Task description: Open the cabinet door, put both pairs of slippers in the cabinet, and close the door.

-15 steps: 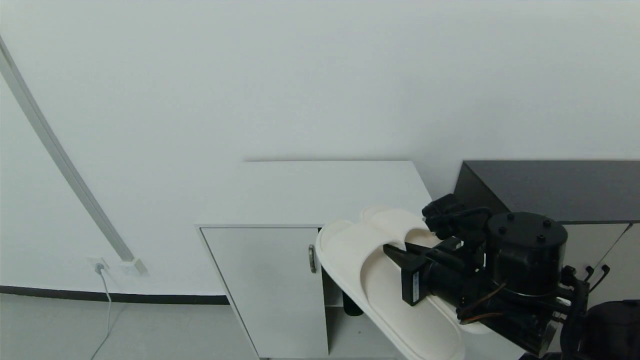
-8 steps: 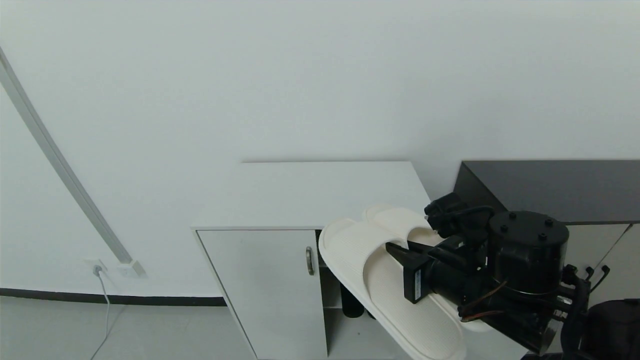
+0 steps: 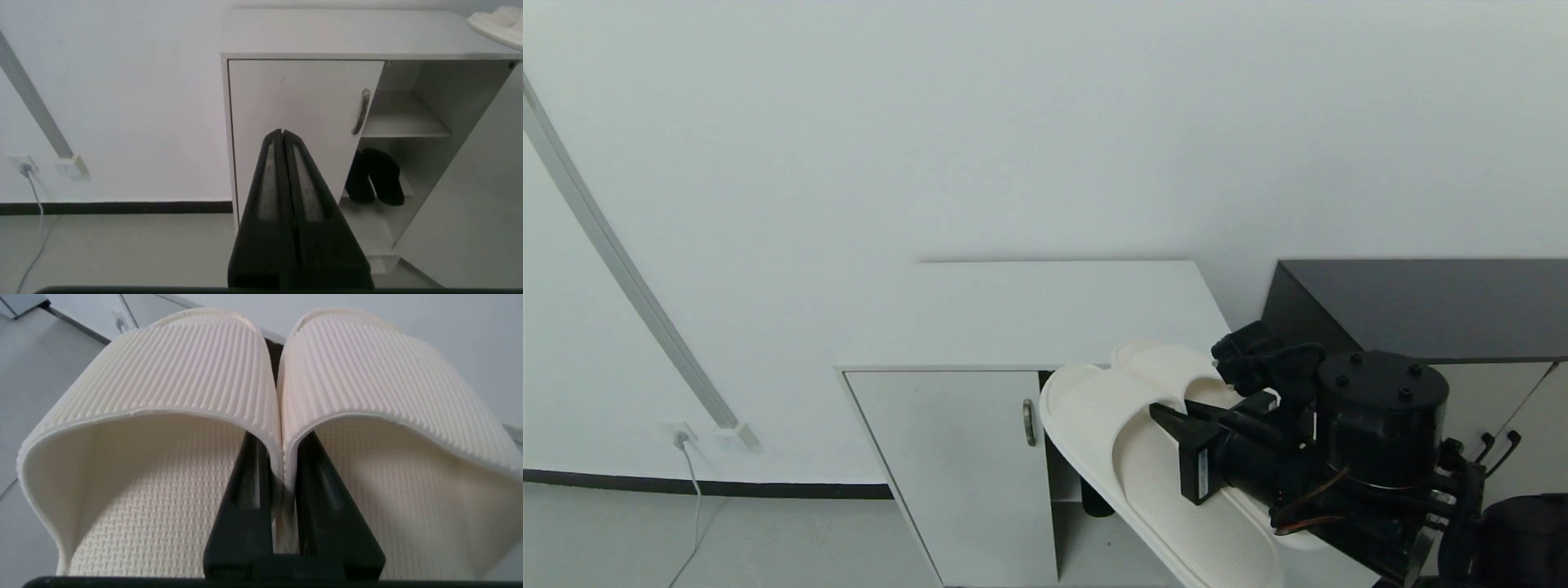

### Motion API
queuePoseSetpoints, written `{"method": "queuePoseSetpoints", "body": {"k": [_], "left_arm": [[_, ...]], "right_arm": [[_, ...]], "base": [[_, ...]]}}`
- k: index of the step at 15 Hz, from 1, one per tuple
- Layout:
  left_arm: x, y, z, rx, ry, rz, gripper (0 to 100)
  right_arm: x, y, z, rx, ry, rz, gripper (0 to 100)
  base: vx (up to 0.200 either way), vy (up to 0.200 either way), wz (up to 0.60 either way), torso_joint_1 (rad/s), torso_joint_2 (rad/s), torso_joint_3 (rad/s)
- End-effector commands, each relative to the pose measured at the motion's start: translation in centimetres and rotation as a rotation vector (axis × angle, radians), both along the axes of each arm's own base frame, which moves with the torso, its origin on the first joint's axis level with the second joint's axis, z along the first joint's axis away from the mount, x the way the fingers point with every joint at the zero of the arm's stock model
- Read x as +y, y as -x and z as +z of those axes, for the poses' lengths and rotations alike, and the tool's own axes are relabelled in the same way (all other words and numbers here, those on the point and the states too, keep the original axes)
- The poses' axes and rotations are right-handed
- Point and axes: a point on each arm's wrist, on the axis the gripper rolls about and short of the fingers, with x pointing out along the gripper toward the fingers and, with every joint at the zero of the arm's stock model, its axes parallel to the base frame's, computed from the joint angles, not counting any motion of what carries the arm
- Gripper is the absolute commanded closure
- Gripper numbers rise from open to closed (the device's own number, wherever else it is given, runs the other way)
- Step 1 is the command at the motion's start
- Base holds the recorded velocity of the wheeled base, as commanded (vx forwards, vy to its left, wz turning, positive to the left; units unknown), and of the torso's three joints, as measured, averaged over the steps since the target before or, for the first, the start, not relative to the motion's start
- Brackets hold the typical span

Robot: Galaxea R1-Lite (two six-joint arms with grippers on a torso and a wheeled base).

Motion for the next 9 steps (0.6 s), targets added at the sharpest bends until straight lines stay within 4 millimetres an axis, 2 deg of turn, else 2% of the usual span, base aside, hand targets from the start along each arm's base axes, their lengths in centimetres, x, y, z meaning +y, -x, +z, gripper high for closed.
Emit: {"method": "queuePoseSetpoints", "body": {"k": [1, 4, 9], "left_arm": [[0.0, 0.0, 0.0, 0.0, 0.0, 0.0, 100], [0.0, 0.0, 0.0, 0.0, 0.0, 0.0, 100], [0.0, 0.0, 0.0, 0.0, 0.0, 0.0, 100]], "right_arm": [[0.05, 0.01, -0.05, 0.001, 0.001, 0.001, 100], [0.05, 0.01, -0.05, 0.001, 0.001, 0.001, 100], [0.13, 0.12, -0.17, 0.004, 0.005, 0.006, 100]], "base": [[0.0, 0.0, 0.0, -0.149, 0.36, 0.198], [0.0, 0.0, 0.0, -0.17, 0.41, 0.222], [0.0, 0.0, 0.0, -0.229, 0.55, 0.309]]}}
